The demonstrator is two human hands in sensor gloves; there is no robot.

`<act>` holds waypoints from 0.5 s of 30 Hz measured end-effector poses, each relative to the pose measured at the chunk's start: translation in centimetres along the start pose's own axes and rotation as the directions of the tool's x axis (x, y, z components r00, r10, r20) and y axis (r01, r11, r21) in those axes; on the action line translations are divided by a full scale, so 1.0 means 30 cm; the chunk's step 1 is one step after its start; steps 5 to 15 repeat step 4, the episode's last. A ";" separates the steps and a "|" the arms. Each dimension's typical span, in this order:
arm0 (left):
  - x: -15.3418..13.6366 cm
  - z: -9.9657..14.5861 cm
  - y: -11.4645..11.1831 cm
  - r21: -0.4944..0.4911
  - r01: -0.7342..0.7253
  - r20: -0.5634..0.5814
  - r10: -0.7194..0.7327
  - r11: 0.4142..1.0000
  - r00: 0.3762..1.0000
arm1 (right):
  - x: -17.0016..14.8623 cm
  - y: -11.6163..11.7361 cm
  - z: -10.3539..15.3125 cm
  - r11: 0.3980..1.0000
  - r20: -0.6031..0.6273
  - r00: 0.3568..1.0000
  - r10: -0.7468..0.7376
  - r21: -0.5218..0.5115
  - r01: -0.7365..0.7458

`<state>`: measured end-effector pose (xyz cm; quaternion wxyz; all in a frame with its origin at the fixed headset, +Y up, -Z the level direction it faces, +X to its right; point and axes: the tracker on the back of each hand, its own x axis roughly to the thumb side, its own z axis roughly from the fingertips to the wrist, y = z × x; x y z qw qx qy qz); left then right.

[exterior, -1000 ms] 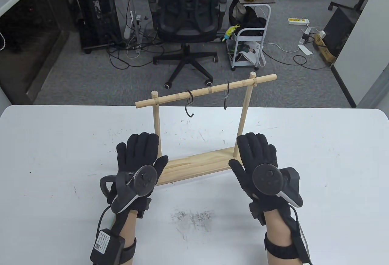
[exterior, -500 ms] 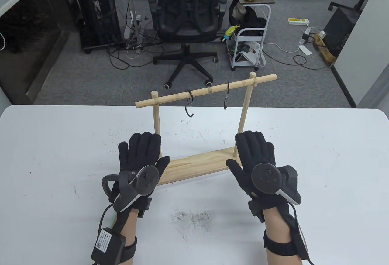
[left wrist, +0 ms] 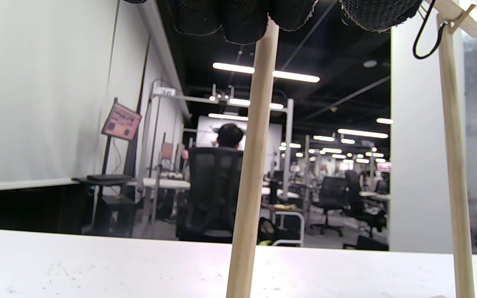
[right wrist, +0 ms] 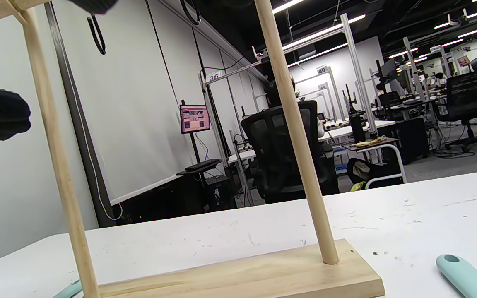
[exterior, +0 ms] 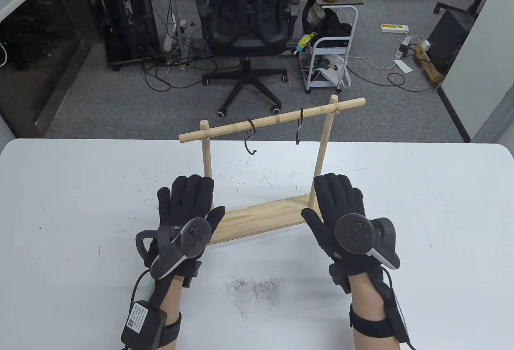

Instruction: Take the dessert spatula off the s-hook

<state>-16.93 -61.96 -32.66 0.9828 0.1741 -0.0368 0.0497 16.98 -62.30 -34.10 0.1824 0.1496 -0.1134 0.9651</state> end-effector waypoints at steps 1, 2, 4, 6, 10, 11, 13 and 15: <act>0.000 0.000 0.000 -0.001 0.001 0.000 -0.001 1.000 1.000 | -0.001 -0.001 0.000 1.000 -0.001 1.000 -0.002 0.000 0.002; 0.000 -0.001 -0.001 -0.003 0.001 -0.001 -0.001 1.000 1.000 | -0.003 -0.002 0.001 1.000 -0.004 1.000 -0.004 0.000 0.004; -0.001 -0.001 -0.003 -0.005 0.000 0.000 0.000 1.000 1.000 | -0.006 -0.005 0.002 1.000 -0.007 1.000 -0.007 -0.003 0.007; -0.001 -0.001 -0.003 -0.005 0.000 0.000 0.000 1.000 1.000 | -0.006 -0.005 0.002 1.000 -0.007 1.000 -0.007 -0.003 0.007; -0.001 -0.001 -0.003 -0.005 0.000 0.000 0.000 1.000 1.000 | -0.006 -0.005 0.002 1.000 -0.007 1.000 -0.007 -0.003 0.007; -0.001 -0.001 -0.003 -0.005 0.000 0.000 0.000 1.000 1.000 | -0.006 -0.005 0.002 1.000 -0.007 1.000 -0.007 -0.003 0.007; -0.001 -0.001 -0.003 -0.005 0.000 0.000 0.000 1.000 1.000 | -0.006 -0.005 0.002 1.000 -0.007 1.000 -0.007 -0.003 0.007; -0.001 -0.001 -0.003 -0.005 0.000 0.000 0.000 1.000 1.000 | -0.006 -0.005 0.002 1.000 -0.007 1.000 -0.007 -0.003 0.007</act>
